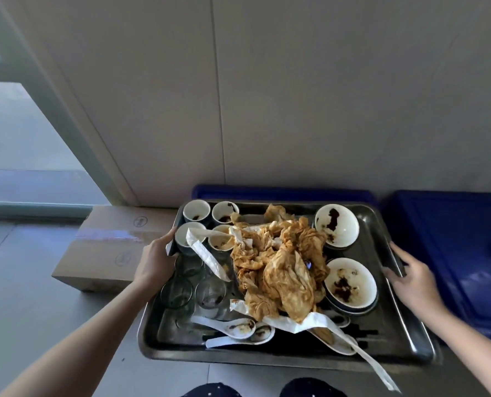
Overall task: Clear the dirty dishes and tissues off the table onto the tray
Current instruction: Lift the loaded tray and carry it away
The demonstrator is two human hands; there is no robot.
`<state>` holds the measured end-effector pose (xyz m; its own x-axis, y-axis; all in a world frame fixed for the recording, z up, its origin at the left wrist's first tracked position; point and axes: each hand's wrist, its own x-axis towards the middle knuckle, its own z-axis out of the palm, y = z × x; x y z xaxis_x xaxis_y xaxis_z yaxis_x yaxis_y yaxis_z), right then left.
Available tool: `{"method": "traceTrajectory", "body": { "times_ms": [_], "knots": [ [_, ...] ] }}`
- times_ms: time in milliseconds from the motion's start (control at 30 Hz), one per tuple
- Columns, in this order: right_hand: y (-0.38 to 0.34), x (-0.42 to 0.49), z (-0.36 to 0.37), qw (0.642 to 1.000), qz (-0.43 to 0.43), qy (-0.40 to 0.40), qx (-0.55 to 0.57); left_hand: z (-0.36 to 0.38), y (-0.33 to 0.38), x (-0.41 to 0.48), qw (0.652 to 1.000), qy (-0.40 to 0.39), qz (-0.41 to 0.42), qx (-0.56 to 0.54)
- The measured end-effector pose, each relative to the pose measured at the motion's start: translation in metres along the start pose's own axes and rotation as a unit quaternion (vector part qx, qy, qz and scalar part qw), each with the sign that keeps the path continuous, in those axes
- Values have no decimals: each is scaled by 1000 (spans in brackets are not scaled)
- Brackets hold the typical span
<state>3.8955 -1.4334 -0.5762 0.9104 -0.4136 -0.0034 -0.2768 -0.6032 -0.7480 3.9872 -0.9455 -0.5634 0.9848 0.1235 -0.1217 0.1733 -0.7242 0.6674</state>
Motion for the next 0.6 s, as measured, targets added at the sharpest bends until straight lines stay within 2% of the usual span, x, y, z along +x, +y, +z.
{"method": "traceTrajectory", "body": {
  "times_ms": [600],
  "knots": [
    [14,23,12,999,0,-12,52,28,3,34,999,34,34,21]
  ]
}}
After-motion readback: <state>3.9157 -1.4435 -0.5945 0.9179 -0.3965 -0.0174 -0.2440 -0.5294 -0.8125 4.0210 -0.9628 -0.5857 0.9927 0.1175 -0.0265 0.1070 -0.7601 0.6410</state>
